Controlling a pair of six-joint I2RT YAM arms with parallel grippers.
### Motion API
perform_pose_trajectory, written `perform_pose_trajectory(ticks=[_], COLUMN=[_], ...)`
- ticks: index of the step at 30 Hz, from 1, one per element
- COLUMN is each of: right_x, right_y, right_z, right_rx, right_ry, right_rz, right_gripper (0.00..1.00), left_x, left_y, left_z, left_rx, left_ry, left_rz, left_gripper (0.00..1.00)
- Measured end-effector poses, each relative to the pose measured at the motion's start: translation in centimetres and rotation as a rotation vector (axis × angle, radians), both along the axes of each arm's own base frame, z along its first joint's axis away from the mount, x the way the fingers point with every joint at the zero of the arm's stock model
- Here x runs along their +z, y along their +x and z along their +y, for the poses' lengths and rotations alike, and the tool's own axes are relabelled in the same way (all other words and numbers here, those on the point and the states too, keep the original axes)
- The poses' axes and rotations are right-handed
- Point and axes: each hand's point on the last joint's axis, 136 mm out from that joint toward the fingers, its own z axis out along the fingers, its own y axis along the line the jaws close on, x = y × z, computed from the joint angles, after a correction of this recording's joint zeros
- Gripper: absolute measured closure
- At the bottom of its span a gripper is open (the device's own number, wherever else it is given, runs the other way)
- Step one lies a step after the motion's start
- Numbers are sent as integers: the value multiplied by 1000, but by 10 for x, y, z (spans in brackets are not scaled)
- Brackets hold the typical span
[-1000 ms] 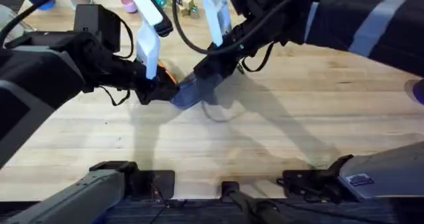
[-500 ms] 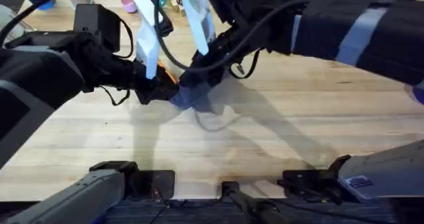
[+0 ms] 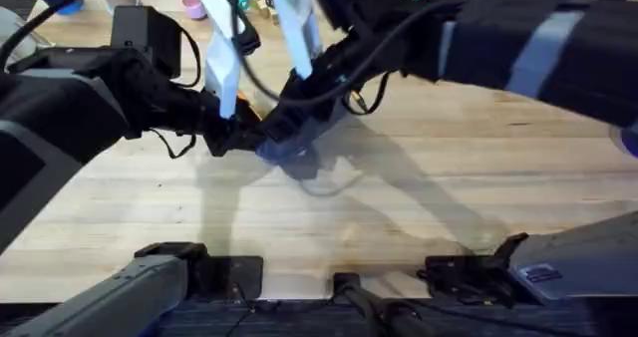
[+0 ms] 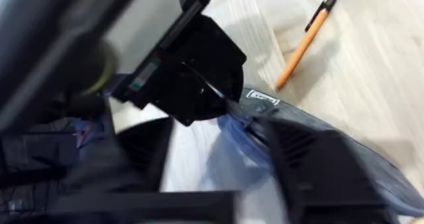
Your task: Unzip the bag, pick up the pens from the table one at a time and place them inside, then zip the bag closed.
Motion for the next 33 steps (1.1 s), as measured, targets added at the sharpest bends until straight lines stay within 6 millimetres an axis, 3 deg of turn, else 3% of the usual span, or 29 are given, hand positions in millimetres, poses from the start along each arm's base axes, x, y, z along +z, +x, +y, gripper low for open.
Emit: perform_pose_trajectory(ticks=[2, 3, 9, 16, 18, 21, 23, 33], right_x=[14, 22, 60, 61, 59, 58, 57, 55], right_y=[5, 7, 30, 35, 35, 36, 37, 39], right_z=[-6, -11, -60, -84, -86, -88, -89, -93], right_rx=[-12, -23, -180, -239, -244, -248, -253, -235], right_ry=[33, 45, 11, -75, -92, -100, -109, -143], right_rz=[-12, -26, -142, -207, -203, -209, -217, -253], right_gripper=[63, 22, 5, 6, 6, 5, 5, 5], left_x=[0, 0, 0, 0, 1, 2, 2, 2], left_y=[0, 0, 0, 0, 1, 2, 2, 2], left_z=[0, 0, 0, -1, -1, -2, -2, -2], left_rx=[1, 1, 0, 0, -2, -3, -1, 0], left_ry=[-1, -1, -3, -4, -7, -12, -15, -15], left_rz=[-1, -1, -1, -1, -5, -9, -6, -8], left_gripper=[957, 957, 957, 909, 783, 301, 44, 8])
